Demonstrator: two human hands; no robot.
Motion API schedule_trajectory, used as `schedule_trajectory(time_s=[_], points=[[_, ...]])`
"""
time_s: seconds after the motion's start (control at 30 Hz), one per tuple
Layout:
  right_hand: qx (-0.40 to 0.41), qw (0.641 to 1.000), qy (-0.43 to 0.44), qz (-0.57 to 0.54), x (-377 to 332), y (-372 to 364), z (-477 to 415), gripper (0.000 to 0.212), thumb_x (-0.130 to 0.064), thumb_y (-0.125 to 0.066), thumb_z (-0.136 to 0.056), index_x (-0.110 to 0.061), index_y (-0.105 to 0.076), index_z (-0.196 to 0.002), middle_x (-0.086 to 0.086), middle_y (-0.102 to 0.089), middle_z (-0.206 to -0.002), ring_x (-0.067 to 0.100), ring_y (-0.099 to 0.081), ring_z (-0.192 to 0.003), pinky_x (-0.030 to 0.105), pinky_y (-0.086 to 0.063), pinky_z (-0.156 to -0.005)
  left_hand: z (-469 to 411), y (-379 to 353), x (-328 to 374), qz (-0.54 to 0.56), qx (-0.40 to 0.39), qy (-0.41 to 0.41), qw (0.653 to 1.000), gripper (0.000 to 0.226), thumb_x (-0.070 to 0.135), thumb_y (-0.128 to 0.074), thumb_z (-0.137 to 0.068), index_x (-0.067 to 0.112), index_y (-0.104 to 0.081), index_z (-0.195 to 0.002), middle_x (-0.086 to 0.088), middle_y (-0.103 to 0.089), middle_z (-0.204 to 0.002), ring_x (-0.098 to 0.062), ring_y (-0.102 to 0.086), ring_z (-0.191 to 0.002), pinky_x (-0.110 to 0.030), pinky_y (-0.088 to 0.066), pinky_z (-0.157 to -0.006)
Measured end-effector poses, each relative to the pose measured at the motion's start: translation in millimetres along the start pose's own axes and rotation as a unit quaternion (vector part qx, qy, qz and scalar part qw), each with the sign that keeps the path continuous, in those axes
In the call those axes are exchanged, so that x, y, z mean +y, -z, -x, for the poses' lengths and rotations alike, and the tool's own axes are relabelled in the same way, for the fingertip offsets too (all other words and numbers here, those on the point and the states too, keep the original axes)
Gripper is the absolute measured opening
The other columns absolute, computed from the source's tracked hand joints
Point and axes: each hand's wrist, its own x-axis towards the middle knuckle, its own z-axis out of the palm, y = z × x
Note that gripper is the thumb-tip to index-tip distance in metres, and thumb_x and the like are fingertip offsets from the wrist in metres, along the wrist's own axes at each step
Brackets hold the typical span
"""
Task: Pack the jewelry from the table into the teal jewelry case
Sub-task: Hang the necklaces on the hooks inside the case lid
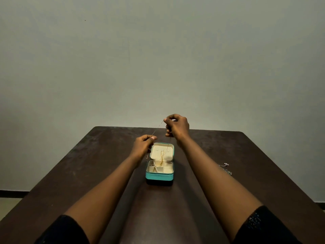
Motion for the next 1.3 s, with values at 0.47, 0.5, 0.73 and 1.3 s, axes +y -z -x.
schedule_trajectory(time_s=[0.47,0.5,0.73,1.3], points=[[0.045,0.998,0.037,0.030,-51.4,25.0,5.1,0.010,-0.014,-0.065,-0.084,-0.007,-0.062,-0.079,0.004,-0.054,-0.060,0.014,-0.042,-0.046,0.021,-0.034,-0.042,19.4,-4.1,6.7,0.041,-0.086,0.095,0.991,0.023,0.004,-0.043,-0.097,-0.003,-0.061,-0.109,-0.007,-0.064,-0.083,-0.012,-0.063,-0.070,-0.017,-0.052,-0.059],[0.053,0.997,0.037,0.034,-53.6,28.3,4.2,0.013,-0.017,-0.066,-0.083,-0.007,-0.062,-0.075,0.004,-0.055,-0.060,0.014,-0.043,-0.045,0.021,-0.035,-0.043,22.5,-5.5,6.7,0.045,-0.093,0.100,0.990,0.022,0.004,-0.043,-0.097,-0.002,-0.061,-0.108,-0.007,-0.064,-0.083,-0.011,-0.064,-0.068,-0.016,-0.053,-0.058],[0.084,0.994,-0.040,0.052,-56.7,55.4,-5.1,0.022,-0.007,-0.071,-0.077,-0.006,-0.056,-0.060,0.006,-0.053,-0.063,0.017,-0.041,-0.046,0.023,-0.034,-0.043,41.2,-23.3,8.9,0.091,-0.128,0.149,0.976,0.018,-0.001,-0.043,-0.096,0.000,-0.059,-0.088,-0.011,-0.059,-0.077,-0.014,-0.059,-0.066,-0.015,-0.049,-0.048],[0.133,0.969,-0.129,0.163,-7.3,127.1,-30.5,0.011,-0.002,-0.064,-0.073,0.003,-0.063,-0.082,0.013,-0.055,-0.081,0.019,-0.039,-0.048,0.024,-0.033,-0.045,59.5,-86.6,6.3,-0.122,-0.064,0.156,0.978,0.014,0.013,-0.070,-0.082,0.002,-0.065,-0.075,-0.009,-0.065,-0.068,-0.008,-0.061,-0.050,-0.016,-0.054,-0.052]])
